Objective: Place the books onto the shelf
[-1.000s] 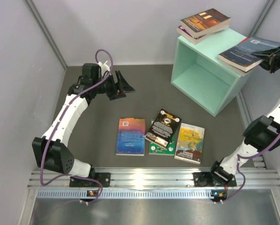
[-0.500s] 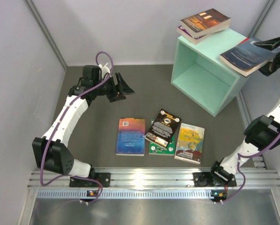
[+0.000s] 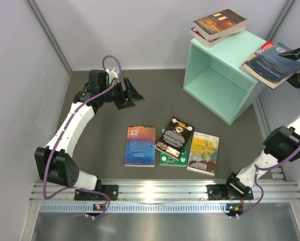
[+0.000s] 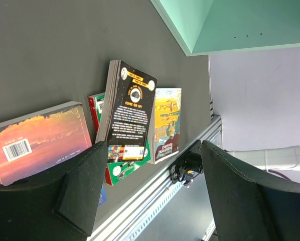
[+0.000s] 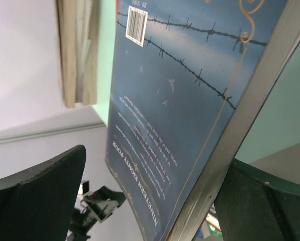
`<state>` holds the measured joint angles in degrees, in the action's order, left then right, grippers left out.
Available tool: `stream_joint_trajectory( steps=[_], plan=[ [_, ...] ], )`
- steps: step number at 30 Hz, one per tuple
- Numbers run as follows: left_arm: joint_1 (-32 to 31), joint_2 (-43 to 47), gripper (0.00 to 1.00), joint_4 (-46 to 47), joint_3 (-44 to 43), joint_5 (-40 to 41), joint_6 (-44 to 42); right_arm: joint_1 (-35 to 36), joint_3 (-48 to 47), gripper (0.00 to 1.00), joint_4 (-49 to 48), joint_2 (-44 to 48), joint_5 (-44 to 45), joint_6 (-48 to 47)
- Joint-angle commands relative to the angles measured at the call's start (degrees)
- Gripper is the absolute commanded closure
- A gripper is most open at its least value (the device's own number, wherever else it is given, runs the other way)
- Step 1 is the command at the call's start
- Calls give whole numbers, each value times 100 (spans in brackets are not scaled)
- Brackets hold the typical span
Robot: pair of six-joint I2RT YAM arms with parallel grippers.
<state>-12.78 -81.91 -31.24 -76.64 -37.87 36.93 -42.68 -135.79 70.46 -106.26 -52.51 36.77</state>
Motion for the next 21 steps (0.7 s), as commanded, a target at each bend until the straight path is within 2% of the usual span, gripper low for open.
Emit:
stream_joint_trajectory(
  steps=[1, 7, 12, 21],
  plan=[
    [38, 8, 21, 180, -202, -63, 7, -197, -255, 0, 425, 17, 690, -469],
    [38, -71, 21, 224, -211, -107, 25, -110, -255, 0, 215, 0, 611, -312],
    [38, -97, 22, 233, -228, -98, 34, 259, -238, 0, 12, -18, 741, -188],
    [38, 52, 22, 66, -88, -1, -63, 339, -185, 0, 627, 114, 1550, -943]
  ],
)
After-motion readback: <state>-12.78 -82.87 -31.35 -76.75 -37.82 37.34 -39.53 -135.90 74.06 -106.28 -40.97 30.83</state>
